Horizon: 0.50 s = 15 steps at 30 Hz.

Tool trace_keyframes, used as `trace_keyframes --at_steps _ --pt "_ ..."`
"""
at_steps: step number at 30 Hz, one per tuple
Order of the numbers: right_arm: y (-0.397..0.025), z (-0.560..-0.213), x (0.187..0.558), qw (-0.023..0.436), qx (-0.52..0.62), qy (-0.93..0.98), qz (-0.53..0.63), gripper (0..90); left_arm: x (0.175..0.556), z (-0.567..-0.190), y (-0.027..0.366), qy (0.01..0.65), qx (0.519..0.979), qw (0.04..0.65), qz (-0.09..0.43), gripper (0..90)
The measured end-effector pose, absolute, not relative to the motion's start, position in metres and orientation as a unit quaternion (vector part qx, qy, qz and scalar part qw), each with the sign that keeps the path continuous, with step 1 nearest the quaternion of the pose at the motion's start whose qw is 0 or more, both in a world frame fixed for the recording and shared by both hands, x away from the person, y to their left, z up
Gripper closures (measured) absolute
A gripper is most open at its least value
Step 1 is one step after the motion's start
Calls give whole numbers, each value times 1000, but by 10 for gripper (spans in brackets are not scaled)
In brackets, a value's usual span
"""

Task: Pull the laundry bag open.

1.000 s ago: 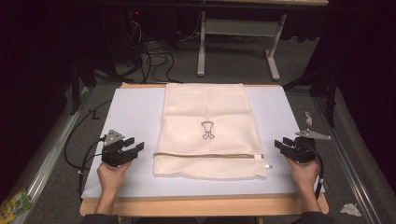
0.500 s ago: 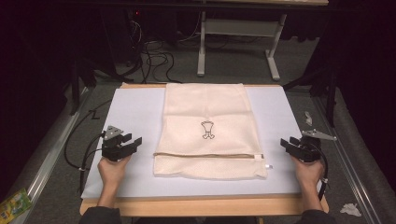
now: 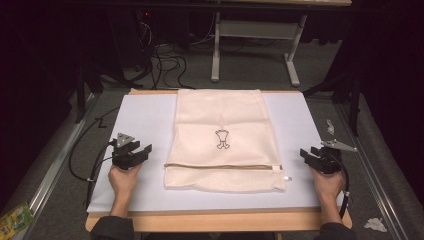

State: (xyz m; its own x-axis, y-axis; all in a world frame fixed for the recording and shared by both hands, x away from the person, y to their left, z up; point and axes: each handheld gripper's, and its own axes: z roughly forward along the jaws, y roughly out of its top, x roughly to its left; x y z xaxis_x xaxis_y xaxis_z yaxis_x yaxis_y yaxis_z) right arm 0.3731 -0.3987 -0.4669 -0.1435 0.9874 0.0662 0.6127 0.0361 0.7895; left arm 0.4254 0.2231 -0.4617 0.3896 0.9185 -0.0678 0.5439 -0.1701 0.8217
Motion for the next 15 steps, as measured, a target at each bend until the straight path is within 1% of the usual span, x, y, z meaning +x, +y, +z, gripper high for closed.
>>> trace_keyframes --at_steps 5,15 --pt "-398 -470 373 268 599 669 350 503 427 -464 221 502 729 400 239 466" --pt "-396 -474 373 266 600 671 346 489 430 -470 216 499 738 386 238 462"
